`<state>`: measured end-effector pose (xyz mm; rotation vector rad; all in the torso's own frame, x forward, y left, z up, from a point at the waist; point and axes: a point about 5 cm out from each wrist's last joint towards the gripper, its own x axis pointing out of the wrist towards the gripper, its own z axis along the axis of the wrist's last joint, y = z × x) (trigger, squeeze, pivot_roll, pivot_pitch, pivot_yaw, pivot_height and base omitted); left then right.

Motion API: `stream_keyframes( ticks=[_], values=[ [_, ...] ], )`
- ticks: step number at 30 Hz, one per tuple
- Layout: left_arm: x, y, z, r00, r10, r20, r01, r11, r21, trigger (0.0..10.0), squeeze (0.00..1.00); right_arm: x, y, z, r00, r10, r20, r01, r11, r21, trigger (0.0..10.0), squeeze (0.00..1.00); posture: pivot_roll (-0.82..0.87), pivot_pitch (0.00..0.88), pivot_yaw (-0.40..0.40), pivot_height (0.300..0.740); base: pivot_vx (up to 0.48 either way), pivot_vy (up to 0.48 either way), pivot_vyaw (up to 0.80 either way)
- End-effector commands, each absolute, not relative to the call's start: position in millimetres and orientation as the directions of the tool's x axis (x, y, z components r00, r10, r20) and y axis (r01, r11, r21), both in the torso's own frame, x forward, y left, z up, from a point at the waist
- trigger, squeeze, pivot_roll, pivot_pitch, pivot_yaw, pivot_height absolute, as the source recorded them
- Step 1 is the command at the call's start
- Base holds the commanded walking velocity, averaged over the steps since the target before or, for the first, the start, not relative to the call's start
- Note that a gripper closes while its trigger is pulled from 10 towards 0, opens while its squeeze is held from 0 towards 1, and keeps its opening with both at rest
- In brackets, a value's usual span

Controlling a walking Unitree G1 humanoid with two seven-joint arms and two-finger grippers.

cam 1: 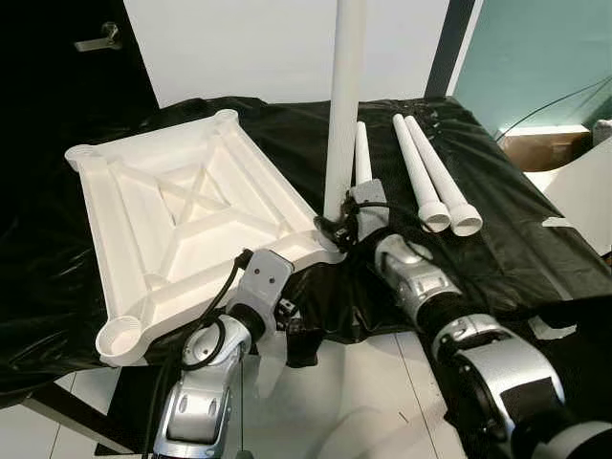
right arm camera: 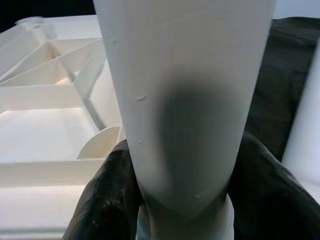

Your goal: Building children table

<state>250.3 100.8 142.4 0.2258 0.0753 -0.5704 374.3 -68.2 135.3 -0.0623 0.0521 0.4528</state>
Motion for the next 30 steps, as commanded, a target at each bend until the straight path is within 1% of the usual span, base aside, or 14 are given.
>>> stream_keyframes(
  ticks=[1, 2, 4, 5, 7, 11, 12, 13, 14, 15, 22, 23, 30],
  values=[
    [251.2, 104.4, 140.8, 0.888, -0.443, -0.122, 0.459, 0.866, 0.198, 10.0, 0.0, 367.3, -72.1, 112.5, 0.935, 0.32, -0.154, -0.329, 0.944, -0.033, 0.0, 0.0, 0.13, 0.0, -0.048, 0.74, 0.0, 0.0, 0.0],
    [251.2, 104.4, 140.8, 0.888, -0.443, -0.122, 0.459, 0.866, 0.198, 10.0, 0.0, 367.3, -72.1, 112.5, 0.935, 0.32, -0.154, -0.329, 0.944, -0.033, 0.0, 0.0, 0.13, 0.0, -0.048, 0.74, 0.0, 0.0, 0.0],
    [251.0, 103.8, 140.6, 0.888, -0.444, -0.122, 0.46, 0.866, 0.196, 10.0, 0.0, 360.5, -67.6, 108.8, 0.972, 0.192, -0.138, -0.195, 0.981, -0.003, 0.0, 0.0, 0.13, 0.0, -0.049, 0.74, 0.0, 0.0, 0.0],
    [250.9, 103.5, 140.6, 0.887, -0.444, -0.122, 0.46, 0.866, 0.195, 10.0, 0.0, 357.8, -65.8, 108.0, 0.978, 0.158, -0.133, -0.158, 0.987, 0.011, 0.0, 0.0, 0.13, 0.0, -0.049, 0.74, 0.0, 0.0, 0.0],
    [250.5, 103.0, 140.5, 0.887, -0.446, -0.123, 0.462, 0.865, 0.195, 10.0, 0.0, 353.7, -58.3, 109.0, 0.975, 0.187, -0.123, -0.184, 0.982, 0.037, 0.0, 0.0, 0.13, 0.0, -0.049, 0.74, 0.0, 0.0, 0.0],
    [250.0, 102.6, 140.2, 0.885, -0.448, -0.125, 0.465, 0.863, 0.197, 10.0, 0.0, 352.3, -57.4, 111.2, 0.973, 0.206, -0.109, -0.203, 0.979, 0.034, 0.0, 0.0, 0.13, 0.0, -0.049, 0.74, 0.0, 0.0, 0.0],
    [250.1, 103.3, 140.0, 0.885, -0.447, -0.126, 0.464, 0.863, 0.198, 10.0, 0.0, 352.1, -57.5, 112.1, 0.972, 0.211, -0.101, -0.209, 0.977, 0.036, 1.5, 0.0, 0.13, 0.0, -0.051, 0.74, 0.0, 0.0, 0.0],
    [250.3, 104.1, 139.9, 0.887, -0.444, -0.126, 0.461, 0.865, 0.2, 10.0, 0.0, 352.1, -57.9, 113.3, 0.973, 0.214, -0.092, -0.211, 0.977, 0.032, 4.7, 0.0, 0.13, 0.0, -0.051, 0.74, 0.0, 0.0, 0.0],
    [250.3, 104.1, 139.9, 0.887, -0.444, -0.126, 0.461, 0.865, 0.2, 10.0, 0.0, 352.1, -57.9, 113.3, 0.973, 0.214, -0.092, -0.211, 0.977, 0.032, 4.7, 0.0, 0.13, 0.0, -0.051, 0.74, 0.0, 0.0, 0.0],
    [250.9, 105.5, 140.2, 0.891, -0.437, -0.124, 0.454, 0.868, 0.199, 10.0, 0.0, 352.6, -58.0, 115.4, 0.971, 0.224, -0.081, -0.221, 0.974, 0.042, 10.0, 0.0, 0.13, 0.0, -0.049, 0.74, 0.0, 0.0, 0.0],
    [252.7, 108.9, 141.6, 0.896, -0.427, -0.121, 0.444, 0.871, 0.209, 10.0, 0.0, 352.4, -65.8, 123.9, 0.968, 0.249, -0.022, -0.248, 0.968, 0.042, 10.0, 0.0, 0.13, 0.0, -0.046, 0.74, 0.0, 0.0, 0.0],
    [253.8, 111.3, 142.6, 0.899, -0.421, -0.119, 0.437, 0.873, 0.214, 10.0, 0.0, 352.2, -68.2, 125.8, 0.964, 0.265, 0.0, -0.265, 0.963, 0.043, 10.0, 1.0, 0.12, 0.0, -0.043, 0.74, 0.0, 0.0, 0.0],
    [258.6, 121.8, 145.9, 0.911, -0.395, -0.115, 0.412, 0.881, 0.233, 10.0, 0.0, 348.6, -72.3, 131.3, 0.936, 0.347, 0.066, -0.35, 0.936, 0.035, 10.0, 1.0, 0.11, 0.0, -0.033, 0.74, 0.0, 0.0, 0.0]
  ],
)
